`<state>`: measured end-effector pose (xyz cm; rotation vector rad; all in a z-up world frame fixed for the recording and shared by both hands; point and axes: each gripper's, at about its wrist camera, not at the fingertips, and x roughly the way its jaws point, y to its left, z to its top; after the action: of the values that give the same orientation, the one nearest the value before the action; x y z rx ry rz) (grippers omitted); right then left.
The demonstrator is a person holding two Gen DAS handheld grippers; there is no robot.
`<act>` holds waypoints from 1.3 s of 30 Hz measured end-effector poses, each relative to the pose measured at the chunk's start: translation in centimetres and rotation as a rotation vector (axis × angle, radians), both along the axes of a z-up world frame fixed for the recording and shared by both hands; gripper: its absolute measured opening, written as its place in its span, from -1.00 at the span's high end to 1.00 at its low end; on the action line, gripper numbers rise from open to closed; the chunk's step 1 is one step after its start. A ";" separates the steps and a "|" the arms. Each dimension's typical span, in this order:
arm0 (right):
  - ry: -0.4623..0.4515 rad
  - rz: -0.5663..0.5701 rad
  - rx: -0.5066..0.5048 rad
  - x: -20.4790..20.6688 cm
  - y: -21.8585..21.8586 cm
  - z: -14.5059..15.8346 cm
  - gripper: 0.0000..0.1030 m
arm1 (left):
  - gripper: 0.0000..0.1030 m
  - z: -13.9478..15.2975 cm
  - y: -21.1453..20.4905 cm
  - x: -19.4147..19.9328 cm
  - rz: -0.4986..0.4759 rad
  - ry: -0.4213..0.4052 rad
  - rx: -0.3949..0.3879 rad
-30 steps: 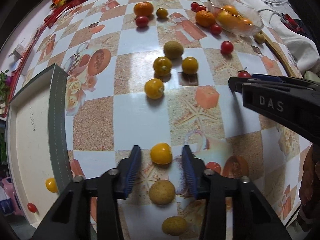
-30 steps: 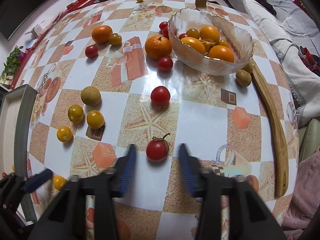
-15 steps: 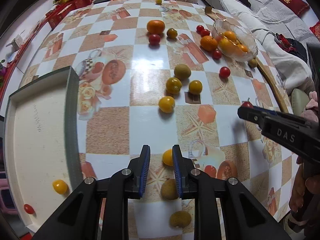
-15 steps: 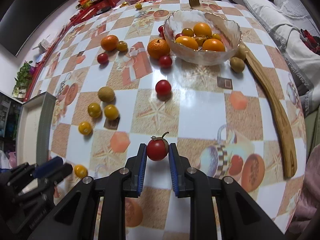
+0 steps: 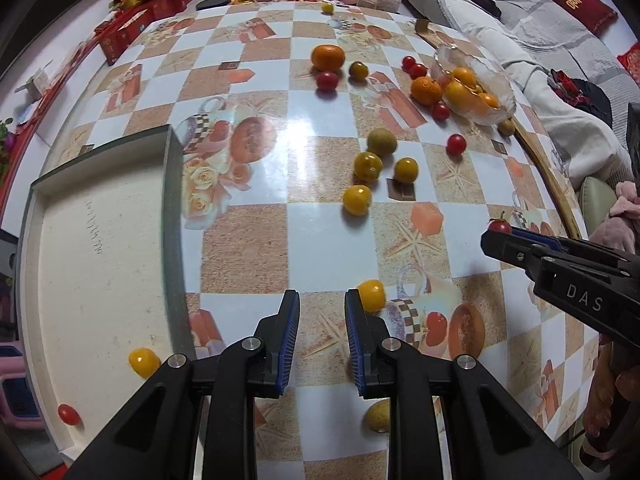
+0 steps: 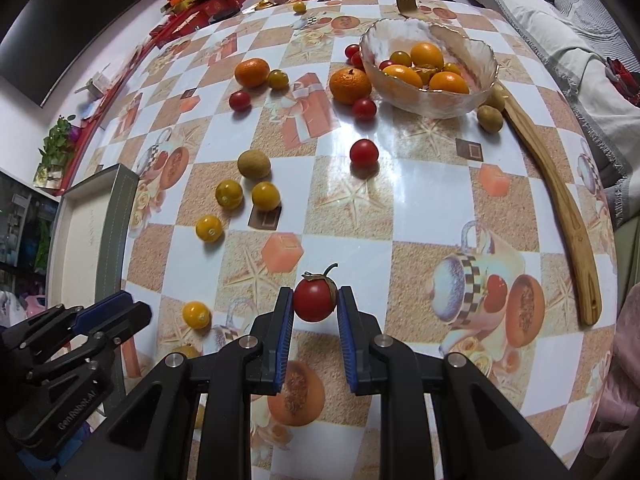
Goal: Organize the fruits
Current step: 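Grasp a yellow tomato with the left tool while the right tool holds its tomato, then carry both tomatoes into the white tray and release them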
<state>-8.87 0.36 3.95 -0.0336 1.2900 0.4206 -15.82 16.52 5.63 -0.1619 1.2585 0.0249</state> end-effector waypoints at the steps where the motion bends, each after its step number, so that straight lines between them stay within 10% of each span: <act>1: 0.002 0.000 -0.001 -0.1 0.0 0.0 0.54 | 0.33 -0.2 -0.3 0.1 -0.005 0.003 -0.002; 3: 0.004 -0.004 -0.002 -0.2 -0.1 0.0 0.54 | -0.44 -0.5 -0.7 0.4 -0.002 0.003 0.003; 11: 0.013 -0.042 0.004 -0.6 -1.4 0.0 0.54 | -0.49 -2.1 -2.4 1.5 -0.036 0.020 0.066; 19: 0.017 -0.063 0.012 -0.7 -2.2 0.0 0.54 | 0.57 -3.4 -3.5 1.8 -0.083 0.059 0.069; 39: -0.002 0.008 0.034 -1.2 1.1 1.5 0.54 | 0.57 0.6 2.0 -0.3 0.024 -0.026 -0.019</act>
<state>-10.05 1.44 5.50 -0.0103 1.2808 0.4495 -16.12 18.49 6.27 -0.1935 1.2310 0.0311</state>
